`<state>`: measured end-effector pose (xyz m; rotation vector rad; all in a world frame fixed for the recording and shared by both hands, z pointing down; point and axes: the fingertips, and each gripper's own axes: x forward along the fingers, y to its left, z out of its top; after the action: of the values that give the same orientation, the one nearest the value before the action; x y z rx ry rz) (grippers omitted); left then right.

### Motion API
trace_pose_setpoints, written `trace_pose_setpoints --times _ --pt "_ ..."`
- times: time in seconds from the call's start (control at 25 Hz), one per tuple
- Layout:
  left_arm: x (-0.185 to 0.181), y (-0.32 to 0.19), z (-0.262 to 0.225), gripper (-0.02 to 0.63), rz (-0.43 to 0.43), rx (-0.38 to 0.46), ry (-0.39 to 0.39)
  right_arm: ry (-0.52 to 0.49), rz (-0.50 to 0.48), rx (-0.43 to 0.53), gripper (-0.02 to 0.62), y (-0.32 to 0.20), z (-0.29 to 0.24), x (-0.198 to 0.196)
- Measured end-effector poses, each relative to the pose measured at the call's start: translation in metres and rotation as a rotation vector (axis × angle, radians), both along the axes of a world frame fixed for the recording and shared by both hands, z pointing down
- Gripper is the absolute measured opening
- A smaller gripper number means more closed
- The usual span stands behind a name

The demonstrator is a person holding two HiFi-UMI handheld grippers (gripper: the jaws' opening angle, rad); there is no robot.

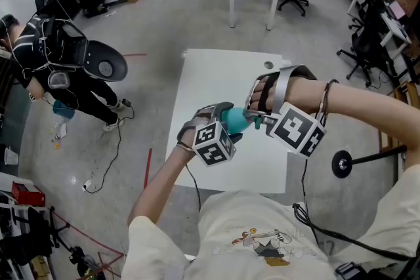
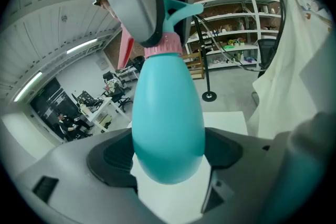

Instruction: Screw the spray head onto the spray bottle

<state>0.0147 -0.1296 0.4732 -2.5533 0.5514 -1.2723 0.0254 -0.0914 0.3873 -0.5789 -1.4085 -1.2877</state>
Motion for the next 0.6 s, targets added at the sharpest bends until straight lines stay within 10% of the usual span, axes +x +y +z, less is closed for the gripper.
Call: trace_pose_setpoints --times 0.6 --pt "-0.020 -0.030 -0.018 0.396 -0.294 0.141 -0.022 -0.254 0.769 -0.377 0.127 -0.032 -0.011 -0.015"
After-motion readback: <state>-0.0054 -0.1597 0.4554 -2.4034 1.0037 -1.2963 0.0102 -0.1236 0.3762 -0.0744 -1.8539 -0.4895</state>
